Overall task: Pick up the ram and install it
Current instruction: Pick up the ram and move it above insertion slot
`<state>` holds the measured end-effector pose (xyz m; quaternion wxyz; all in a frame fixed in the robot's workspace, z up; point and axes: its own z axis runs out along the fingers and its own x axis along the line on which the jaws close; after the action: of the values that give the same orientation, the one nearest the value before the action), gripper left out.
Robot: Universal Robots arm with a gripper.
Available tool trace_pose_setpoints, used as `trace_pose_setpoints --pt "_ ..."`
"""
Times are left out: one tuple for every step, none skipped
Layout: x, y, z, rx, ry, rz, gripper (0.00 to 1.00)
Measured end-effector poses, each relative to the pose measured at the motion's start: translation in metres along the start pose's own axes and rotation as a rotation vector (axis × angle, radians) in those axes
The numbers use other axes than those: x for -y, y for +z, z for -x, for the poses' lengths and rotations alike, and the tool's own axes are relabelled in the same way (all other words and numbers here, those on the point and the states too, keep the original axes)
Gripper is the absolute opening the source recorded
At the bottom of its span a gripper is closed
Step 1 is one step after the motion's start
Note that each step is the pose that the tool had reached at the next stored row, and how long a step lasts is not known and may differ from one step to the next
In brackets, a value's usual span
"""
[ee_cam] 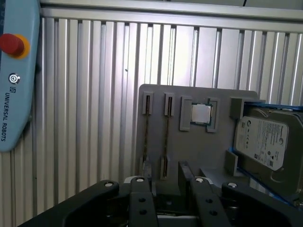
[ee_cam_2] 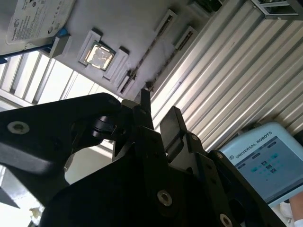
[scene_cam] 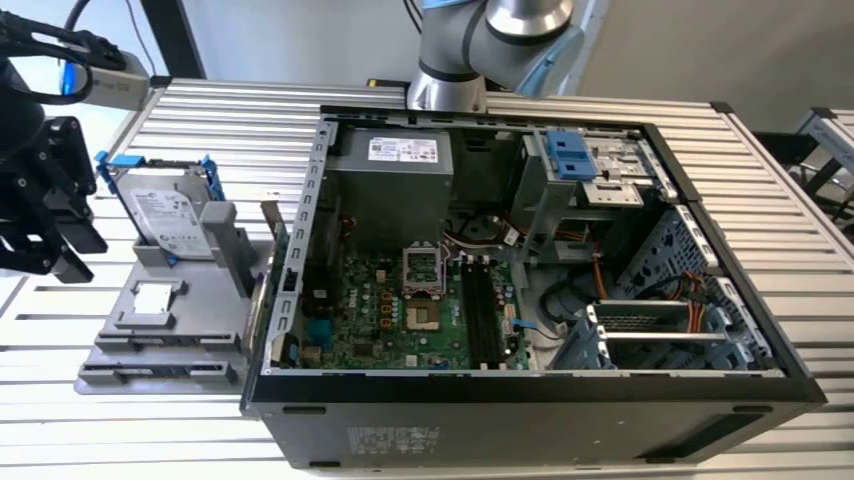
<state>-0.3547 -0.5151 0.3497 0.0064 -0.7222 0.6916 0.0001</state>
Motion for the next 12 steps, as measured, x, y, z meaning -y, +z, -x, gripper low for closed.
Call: trace_pose_setpoints --pt "0.0000 0.0003 0.0000 0.0000 0.000 -0.0001 1.00" --pt "0.0000 0.0009 0.0000 0.0003 0.000 -0.0003 1.00" --pt "0.0000 0.0019 0.0000 0.0003 0.000 0.0001 1.00" --pt "-0.0001 0.0031 -0.0002 0.0001 0.000 0.0004 1.00" --pt "-0.0002 0.0041 -0.0008 -0.0001 0.000 0.0007 1.00" --pt "-0.0004 0.0053 -0.0014 -0.0001 0.000 0.0008 1.00" --pt "-0.0006 0.0066 -0.0020 0.0000 0.000 0.0009 1.00" --pt "-0.0007 0.0078 -0.0026 0.0001 0.000 0.0008 1.00" --pt "-0.0007 0.0092 -0.0031 0.0002 0.000 0.0009 1.00" --pt "-0.0008 0.0104 -0.0034 0.0002 0.000 0.0011 1.00" --pt "-0.0009 0.0115 -0.0037 0.0001 0.000 0.0014 1.00" --pt "-0.0010 0.0127 -0.0039 0.0001 0.000 0.0015 1.00"
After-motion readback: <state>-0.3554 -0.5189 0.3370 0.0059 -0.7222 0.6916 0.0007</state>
